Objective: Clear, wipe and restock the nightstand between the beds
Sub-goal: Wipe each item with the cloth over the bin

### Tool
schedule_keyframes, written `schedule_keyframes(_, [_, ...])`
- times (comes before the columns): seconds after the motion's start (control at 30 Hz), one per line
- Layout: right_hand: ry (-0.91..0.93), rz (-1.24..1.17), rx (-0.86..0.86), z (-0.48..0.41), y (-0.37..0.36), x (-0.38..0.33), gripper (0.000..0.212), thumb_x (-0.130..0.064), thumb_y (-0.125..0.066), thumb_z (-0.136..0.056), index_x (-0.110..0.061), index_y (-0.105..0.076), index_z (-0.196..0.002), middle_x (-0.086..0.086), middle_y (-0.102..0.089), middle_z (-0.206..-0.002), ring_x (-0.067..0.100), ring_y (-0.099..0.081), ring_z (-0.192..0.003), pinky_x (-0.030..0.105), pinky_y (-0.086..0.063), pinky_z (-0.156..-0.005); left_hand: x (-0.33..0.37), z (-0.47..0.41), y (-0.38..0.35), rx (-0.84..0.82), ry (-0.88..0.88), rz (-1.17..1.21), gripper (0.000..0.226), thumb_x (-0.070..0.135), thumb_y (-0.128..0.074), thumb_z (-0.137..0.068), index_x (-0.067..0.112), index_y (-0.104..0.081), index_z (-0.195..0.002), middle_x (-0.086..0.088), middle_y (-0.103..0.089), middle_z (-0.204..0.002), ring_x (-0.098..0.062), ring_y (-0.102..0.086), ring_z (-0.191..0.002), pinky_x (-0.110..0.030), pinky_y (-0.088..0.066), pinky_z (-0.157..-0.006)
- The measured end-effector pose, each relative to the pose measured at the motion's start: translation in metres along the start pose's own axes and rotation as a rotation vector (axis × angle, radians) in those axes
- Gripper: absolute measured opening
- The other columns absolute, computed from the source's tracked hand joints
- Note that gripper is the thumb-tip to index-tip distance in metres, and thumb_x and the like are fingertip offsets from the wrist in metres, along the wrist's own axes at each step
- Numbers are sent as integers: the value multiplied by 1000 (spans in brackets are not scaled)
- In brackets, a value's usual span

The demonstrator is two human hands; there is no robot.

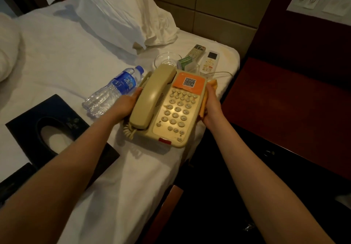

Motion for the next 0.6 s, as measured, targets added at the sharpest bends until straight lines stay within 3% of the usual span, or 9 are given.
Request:
schedule_keyframes(0.1, [51, 151, 22, -5, -9, 8, 35, -35, -46, -97, -8, -57, -116, 2, -64, -85, 17, -63, -77, 29, -52, -72, -10, -9, 16, -34, 41, -38, 58, 60, -30, -92, 10, -52, -74, -7, -59, -72, -19, -57, -67, -24, -45, -60])
schedule_keyframes(0.17, [85, 231, 34, -6, -14, 15, 34, -31, -45, -97, -10, -53, -123, 2, -66, -94, 17, -64, -83, 27, -52, -71, -15, -13, 21, -35, 46, -75, 61, 64, -28, -89, 10, -52, -75, -8, -59, -73, -18, -57, -67, -26, -46, -62])
schedule_keyframes(0.27, [103, 318, 74, -8, -18, 28, 41, -34, -45, -96, -13, -47, -131, 8, -64, -117, 24, -63, -104, 41, -52, -90, -21, -20, 20, -19, 57, -142, 66, 66, -26, -88, 8, -53, -75, -9, -59, -76, -21, -57, -73, -35, -48, -80])
schedule_keyframes(0.37, [128, 397, 89, -10, -21, 28, 44, -37, -46, -95, -15, -45, -133, 8, -62, -122, 23, -61, -108, 43, -49, -96, -29, -24, 17, 10, 98, -179, 71, 63, -25, -91, 0, -57, -91, -16, -59, -87, -26, -55, -83, -35, -45, -82])
schedule_keyframes(0.5, [157, 500, 93, -10, -23, 22, 38, -33, -44, -97, -13, -49, -129, 5, -62, -117, 19, -60, -102, 30, -49, -85, -35, -27, 15, 20, 165, -183, 79, 63, -25, -91, -7, -58, -108, -23, -62, -102, -28, -55, -88, -38, -46, -87])
schedule_keyframes(0.6, [190, 573, 155, -11, -24, 19, 40, -33, -44, -97, -10, -50, -130, 10, -62, -121, 27, -59, -111, 34, -45, -95, -32, -25, 16, 67, 173, -261, 80, 61, -23, -93, -9, -58, -110, -26, -62, -108, -29, -54, -87, -36, -45, -85])
Point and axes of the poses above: each hand's wrist, its own z-axis away from the middle knuckle, its own y-axis out of the back of the hand, x = y × z, the point moved 5 cm from there along -z, towards the middle knuckle
